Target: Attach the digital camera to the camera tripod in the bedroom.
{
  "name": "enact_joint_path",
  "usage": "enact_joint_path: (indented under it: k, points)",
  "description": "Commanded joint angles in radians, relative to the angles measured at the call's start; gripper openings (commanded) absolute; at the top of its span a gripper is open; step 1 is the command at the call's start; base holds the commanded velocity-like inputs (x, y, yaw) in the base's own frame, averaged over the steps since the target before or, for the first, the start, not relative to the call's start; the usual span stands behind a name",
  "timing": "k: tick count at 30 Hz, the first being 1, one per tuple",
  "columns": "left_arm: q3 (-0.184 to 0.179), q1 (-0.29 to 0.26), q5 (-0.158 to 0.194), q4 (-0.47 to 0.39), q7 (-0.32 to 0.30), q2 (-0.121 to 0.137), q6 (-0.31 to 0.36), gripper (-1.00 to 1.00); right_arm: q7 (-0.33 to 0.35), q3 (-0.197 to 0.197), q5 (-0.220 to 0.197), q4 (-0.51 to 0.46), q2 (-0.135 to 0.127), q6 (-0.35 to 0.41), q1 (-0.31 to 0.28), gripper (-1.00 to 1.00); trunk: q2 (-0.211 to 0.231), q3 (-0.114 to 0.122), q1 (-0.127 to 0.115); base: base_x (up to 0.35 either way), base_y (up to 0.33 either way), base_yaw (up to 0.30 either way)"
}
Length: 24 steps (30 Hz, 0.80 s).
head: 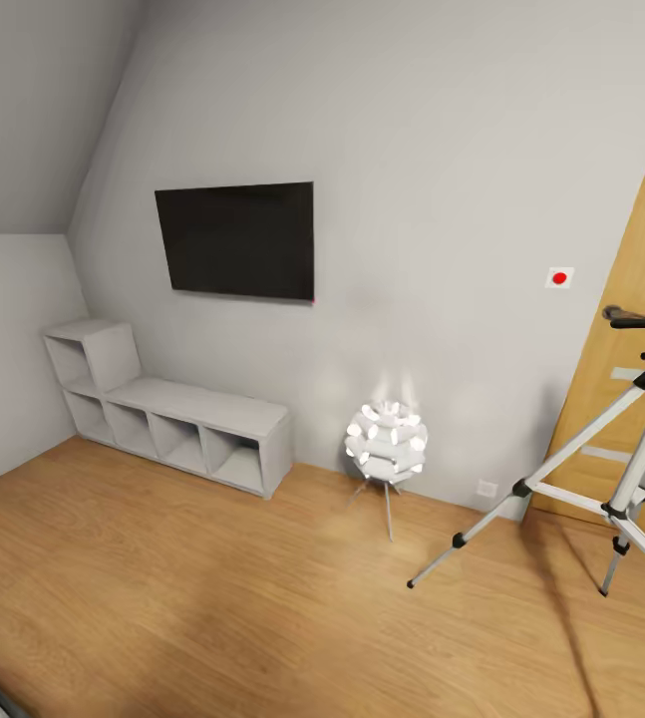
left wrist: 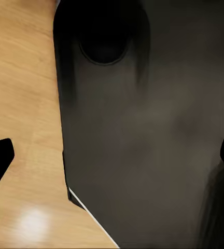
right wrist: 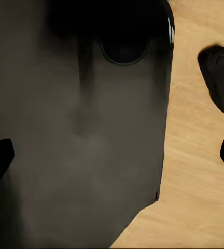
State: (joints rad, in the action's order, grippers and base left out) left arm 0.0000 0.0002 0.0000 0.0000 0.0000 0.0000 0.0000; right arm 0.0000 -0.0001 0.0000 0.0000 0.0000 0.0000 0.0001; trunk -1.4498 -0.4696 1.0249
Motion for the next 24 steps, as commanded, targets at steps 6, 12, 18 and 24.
enact_joint_path:
  k: [6,12,18,24]
  points:
    - [0.0,0.02,-0.003,-0.01,-0.007,0.015,0.0,1.0,-0.001,0.006,0.005,-0.016,0.024,-0.004,-0.025,1.0,0.0,0.0,0.0,0.0,0.0,0.0]
    - [0.0,0.02,-0.003,-0.01,-0.007,0.015,0.0,1.0,-0.001,0.006,0.005,-0.016,0.024,-0.004,-0.025,1.0,0.0,0.0,0.0,0.0,0.0,0.0]
    - [0.0,0.02,-0.003,-0.01,-0.007,0.015,0.0,1.0,-0.001,0.006,0.005,-0.016,0.024,-0.004,-0.025,1.0,0.0,0.0,0.0,0.0,0.0,0.0]
    - [0.0,0.02,-0.003,-0.01,-0.007,0.015,0.0,1.0,-0.001,0.006,0.005,-0.016,0.024,-0.004,-0.025,1.0,0.0,0.0,0.0,0.0,0.0,0.0]
